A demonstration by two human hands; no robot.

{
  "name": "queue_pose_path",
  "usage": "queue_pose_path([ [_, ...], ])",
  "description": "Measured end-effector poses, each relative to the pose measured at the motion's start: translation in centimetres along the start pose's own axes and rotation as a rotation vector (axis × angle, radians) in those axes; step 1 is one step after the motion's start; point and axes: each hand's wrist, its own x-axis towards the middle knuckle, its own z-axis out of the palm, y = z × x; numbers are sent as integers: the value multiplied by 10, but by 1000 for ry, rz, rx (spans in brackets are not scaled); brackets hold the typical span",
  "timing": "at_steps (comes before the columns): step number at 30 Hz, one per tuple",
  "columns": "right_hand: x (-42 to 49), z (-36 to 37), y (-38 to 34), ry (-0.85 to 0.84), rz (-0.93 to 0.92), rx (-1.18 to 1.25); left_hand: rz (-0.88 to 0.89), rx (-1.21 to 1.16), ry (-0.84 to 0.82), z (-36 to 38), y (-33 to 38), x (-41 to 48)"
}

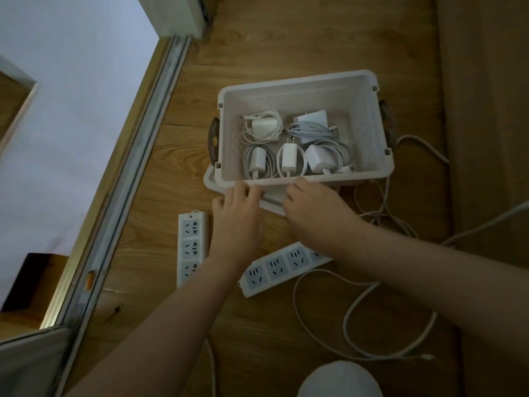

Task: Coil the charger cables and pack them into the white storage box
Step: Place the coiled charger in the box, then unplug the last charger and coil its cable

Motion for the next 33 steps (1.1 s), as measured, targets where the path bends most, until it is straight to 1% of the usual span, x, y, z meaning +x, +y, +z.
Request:
queue_pose_path([
  [1, -3, 4, -5, -68, 5, -39, -5, -19, -56, 2, -2, -12],
  [2, -6, 9, -10, -160, 18, -73, -16, -31, -166, 5, -4, -23],
  [3, -8, 14, -14, -271, 30, -102, -23, -27, -313, 11, -7, -33],
  [5, -9, 26, -19, -455, 20, -160, 19, 22, -544, 22, -10, -52],
  [6, -7, 30, -20, -496, 4, -175, 34, 36, -621, 28, -9, -59],
  [7, -5, 31, -19, -508, -11, -187, 40, 39, -656, 32, -8, -64],
  [8, -3, 31, -19, -505, -22, -194, 41, 35, -659, 34, -6, -67],
  [12, 7, 26, -25, -436, -46, -169, 52, 37, -525, 34, -3, -62],
  [14, 13, 25, -33, -388, -50, -177, 32, 45, -489, 34, -6, -56],
  [18, 30, 29, -52, -356, -84, -334, -22, 35, -524, 32, -16, -47],
  [20, 41, 38, -62, -459, -91, -428, -12, 8, -552, 30, -20, -43],
  [21, 45, 44, -66, -535, -60, -423, -7, -9, -568, 29, -20, -42],
  [24, 59, 61, -72, -730, 50, -288, 12, -24, -589, 30, -20, -45],
  [27, 65, 60, -68, -758, 108, -170, 14, -31, -539, 34, -22, -51],
  [29, 62, 52, -63, -737, 33, -180, 14, -36, -511, 36, -23, -54],
  [32, 56, 51, -57, -741, -192, -266, -1, -35, -500, 38, -21, -56],
  [33, 54, 53, -56, -697, -251, -290, -2, -39, -502, 38, -21, -56],
])
